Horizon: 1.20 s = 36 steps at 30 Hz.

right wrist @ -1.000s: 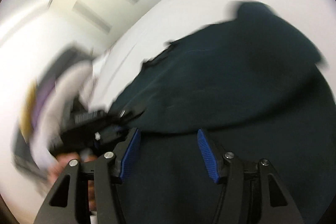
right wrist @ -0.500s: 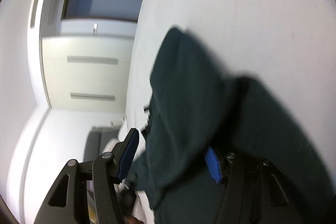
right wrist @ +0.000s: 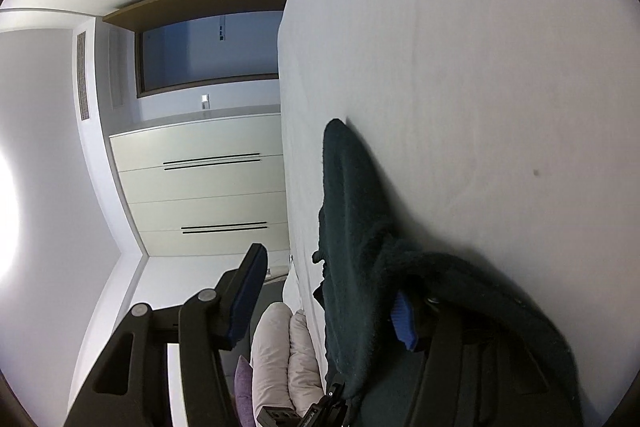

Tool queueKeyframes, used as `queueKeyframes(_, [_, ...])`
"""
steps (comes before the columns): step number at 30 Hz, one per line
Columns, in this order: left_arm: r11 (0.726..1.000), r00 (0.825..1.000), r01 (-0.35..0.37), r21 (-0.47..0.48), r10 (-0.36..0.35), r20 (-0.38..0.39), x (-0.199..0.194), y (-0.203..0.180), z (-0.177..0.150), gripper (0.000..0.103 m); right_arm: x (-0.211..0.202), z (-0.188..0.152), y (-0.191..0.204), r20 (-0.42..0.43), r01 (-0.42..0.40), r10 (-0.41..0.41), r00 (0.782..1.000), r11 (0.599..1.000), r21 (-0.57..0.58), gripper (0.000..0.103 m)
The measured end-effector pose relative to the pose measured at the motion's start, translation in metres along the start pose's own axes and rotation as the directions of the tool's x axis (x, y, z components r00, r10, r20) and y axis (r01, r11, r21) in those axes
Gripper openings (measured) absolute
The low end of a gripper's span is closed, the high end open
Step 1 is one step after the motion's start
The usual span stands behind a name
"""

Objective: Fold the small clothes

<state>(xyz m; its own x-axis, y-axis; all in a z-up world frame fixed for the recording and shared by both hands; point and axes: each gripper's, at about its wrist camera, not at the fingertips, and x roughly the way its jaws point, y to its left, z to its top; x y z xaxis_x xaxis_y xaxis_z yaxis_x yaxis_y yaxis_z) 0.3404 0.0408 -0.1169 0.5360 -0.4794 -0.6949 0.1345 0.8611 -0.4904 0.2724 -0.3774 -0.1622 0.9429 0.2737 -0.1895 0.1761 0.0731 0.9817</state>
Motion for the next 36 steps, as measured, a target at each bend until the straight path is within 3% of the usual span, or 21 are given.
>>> queueKeyframes(6, [1.000,1.000,0.018,-0.017,-0.018,-0.004,0.004,0.001,-0.005,0.013,-0.010,0.004,-0.006,0.011,-0.011,0.011,1.000,1.000,0.011,0.058])
queueKeyframes(11, [0.999,0.999,0.038,-0.039,-0.038,-0.010,-0.010,0.009,-0.006,0.013,-0.010,0.005,-0.015,0.024,-0.010,0.010,1.000,1.000,0.022,0.044])
queueKeyframes(13, [0.998,0.999,0.039,-0.048,-0.040,-0.011,-0.015,0.010,-0.006,0.013,-0.011,0.001,-0.013,0.028,-0.012,0.012,1.000,1.000,-0.001,0.044])
queueKeyframes(14, [0.998,0.999,0.038,-0.049,-0.039,-0.012,-0.016,0.011,-0.007,0.013,-0.012,-0.003,-0.010,0.031,0.008,-0.008,0.999,1.000,-0.017,0.047])
queueKeyframes(17, [0.998,0.999,0.037,-0.056,-0.038,-0.016,-0.014,0.012,-0.010,0.013,-0.009,-0.028,0.008,0.025,0.075,-0.073,0.997,0.994,-0.075,0.072])
queueKeyframes(20, [0.998,0.999,0.025,-0.051,-0.027,-0.026,-0.014,0.010,-0.009,0.013,0.005,-0.045,0.024,-0.018,0.127,-0.131,0.991,0.980,-0.154,0.075])
queueKeyframes(22, [0.999,0.999,0.024,-0.045,-0.025,-0.030,-0.016,0.012,-0.011,0.013,0.007,-0.040,0.024,-0.002,0.141,-0.143,0.990,0.977,-0.162,0.072])
queueKeyframes(25, [0.997,0.998,0.045,-0.063,-0.047,-0.032,-0.016,0.017,-0.014,0.013,-0.010,-0.017,0.013,0.086,0.117,-0.108,0.990,0.987,-0.109,0.059])
queueKeyframes(27, [0.997,0.998,0.047,-0.066,-0.049,-0.030,-0.017,0.018,-0.015,0.013,-0.017,-0.003,0.000,0.064,0.075,-0.071,0.995,0.996,-0.049,0.048])
queueKeyframes(29, [0.997,0.999,0.038,-0.060,-0.040,-0.027,-0.019,0.017,-0.016,0.013,-0.018,0.000,-0.003,0.048,0.085,-0.082,0.996,0.994,-0.067,0.041])
queueKeyframes(34, [0.997,0.999,0.022,-0.068,-0.026,-0.044,-0.033,0.018,-0.022,0.014,-0.019,-0.004,-0.004,0.058,0.089,-0.085,0.995,0.992,-0.087,0.041])
queueKeyframes(36, [0.998,0.999,-0.001,-0.062,-0.002,-0.053,-0.045,0.018,-0.025,0.014,-0.024,-0.009,0.001,0.034,0.118,-0.116,0.993,0.990,-0.072,0.055])
